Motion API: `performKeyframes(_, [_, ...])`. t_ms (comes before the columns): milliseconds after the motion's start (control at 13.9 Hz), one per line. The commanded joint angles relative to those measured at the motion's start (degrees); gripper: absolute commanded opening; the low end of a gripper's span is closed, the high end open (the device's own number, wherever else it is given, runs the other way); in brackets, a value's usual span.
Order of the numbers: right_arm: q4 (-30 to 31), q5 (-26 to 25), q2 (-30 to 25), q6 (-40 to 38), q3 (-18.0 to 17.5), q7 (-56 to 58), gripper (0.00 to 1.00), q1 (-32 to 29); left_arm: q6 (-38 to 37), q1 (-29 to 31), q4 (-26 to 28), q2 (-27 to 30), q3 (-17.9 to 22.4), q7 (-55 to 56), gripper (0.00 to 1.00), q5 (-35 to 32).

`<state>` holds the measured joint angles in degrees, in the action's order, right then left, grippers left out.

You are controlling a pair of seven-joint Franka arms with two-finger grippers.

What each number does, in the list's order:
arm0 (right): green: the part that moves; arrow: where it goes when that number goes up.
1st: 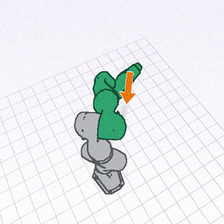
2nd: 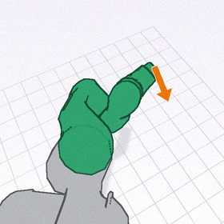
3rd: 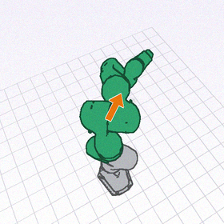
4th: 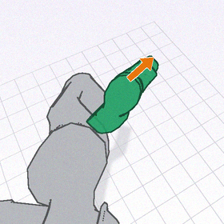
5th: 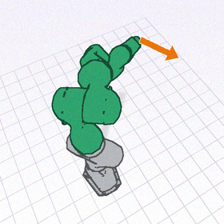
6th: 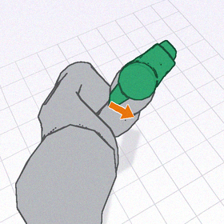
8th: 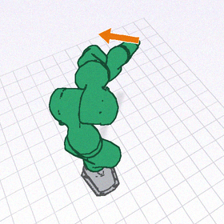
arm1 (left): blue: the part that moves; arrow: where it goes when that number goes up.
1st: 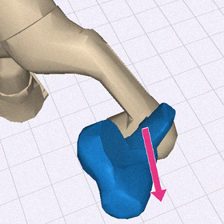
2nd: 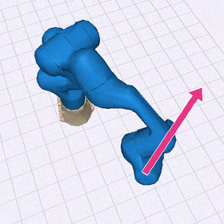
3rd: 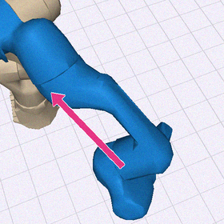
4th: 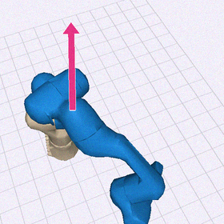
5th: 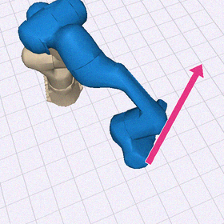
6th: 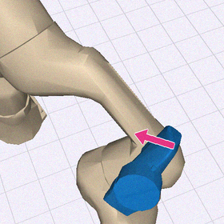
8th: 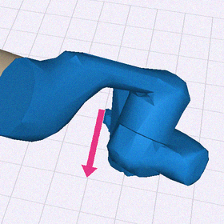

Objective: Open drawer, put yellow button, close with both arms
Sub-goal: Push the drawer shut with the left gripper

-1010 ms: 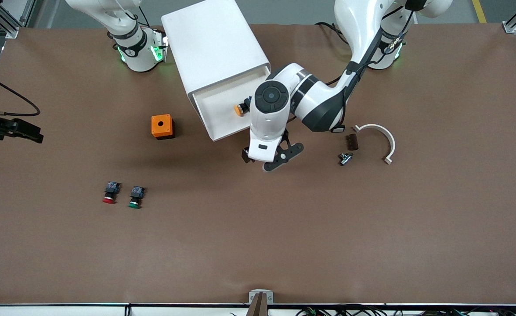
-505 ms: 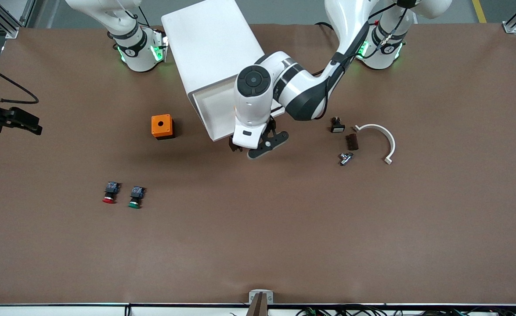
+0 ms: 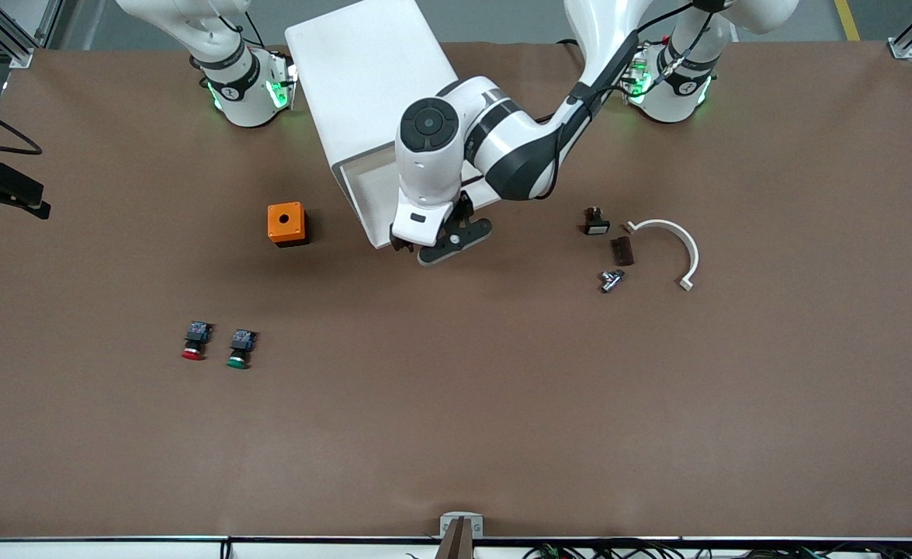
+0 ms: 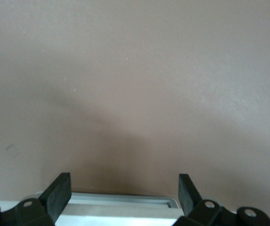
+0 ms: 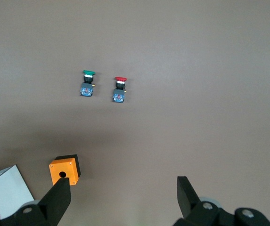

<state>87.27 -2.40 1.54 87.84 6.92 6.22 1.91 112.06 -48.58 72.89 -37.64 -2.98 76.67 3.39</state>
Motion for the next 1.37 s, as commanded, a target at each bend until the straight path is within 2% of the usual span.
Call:
performKeyframes(0, [4.1,-1.4,-2.2,3.0,-0.9,1.0,1.00,-0.8,-0.6,-0.3,0.0,0.5,-1.5,0.5,1.00,0.7])
performKeyframes(649, [7.4,-0.6,-5.4,4.8,-0.9,0.7,1.00,-0.9,-0.9,-1.0,0.1,0.0,-6.7,0.8,1.00,4.3])
performKeyframes(794, [7.6,2.0,-5.9,4.4,-0.7,0.7,1.00,-2.0,-0.9,-1.2,0.1,-0.2,-8.0,0.8,1.00,4.6])
performKeyframes(1299, [7.7,4.3,-7.2,4.0,-0.5,0.5,1.00,-2.2,-0.9,-2.7,0.3,-0.9,-8.9,0.6,1.00,10.6])
